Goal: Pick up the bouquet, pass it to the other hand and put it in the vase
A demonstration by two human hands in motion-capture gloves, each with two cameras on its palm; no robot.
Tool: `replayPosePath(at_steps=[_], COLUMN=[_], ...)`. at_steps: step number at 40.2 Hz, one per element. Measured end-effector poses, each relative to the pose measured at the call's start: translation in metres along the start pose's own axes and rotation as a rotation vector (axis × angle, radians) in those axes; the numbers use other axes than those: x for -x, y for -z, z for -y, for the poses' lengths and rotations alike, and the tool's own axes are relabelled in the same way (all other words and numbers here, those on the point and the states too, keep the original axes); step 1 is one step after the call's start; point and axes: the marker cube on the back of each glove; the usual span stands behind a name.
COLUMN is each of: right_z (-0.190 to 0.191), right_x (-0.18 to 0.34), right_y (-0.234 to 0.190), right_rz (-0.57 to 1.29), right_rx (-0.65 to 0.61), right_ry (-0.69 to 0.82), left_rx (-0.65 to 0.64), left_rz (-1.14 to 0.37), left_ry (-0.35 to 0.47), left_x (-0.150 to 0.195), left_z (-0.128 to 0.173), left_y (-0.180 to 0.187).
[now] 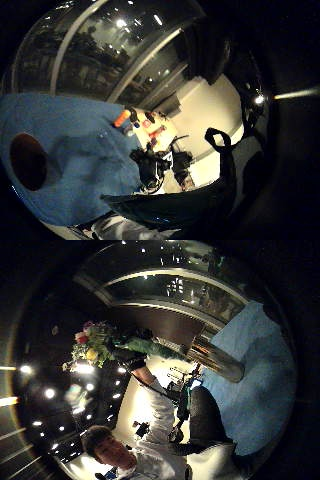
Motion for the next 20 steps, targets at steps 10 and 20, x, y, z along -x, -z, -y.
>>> replayPosePath(at_steps=[10, 20], right_z=[0.001, 0.004], right_x=[0.003, -0.001], right_y=[0.0, -0.02], right_rz=[-0.03, -0.027], right_rx=[0.014, 0.064], right_ry=[0.075, 0.065], left_rx=[-0.149, -0.218], left_rz=[0.143, 0.184], left_ry=[0.17, 0.178], left_x=[0.007, 0.015], left_z=[0.034, 0.048], left_y=[0.05, 0.076])
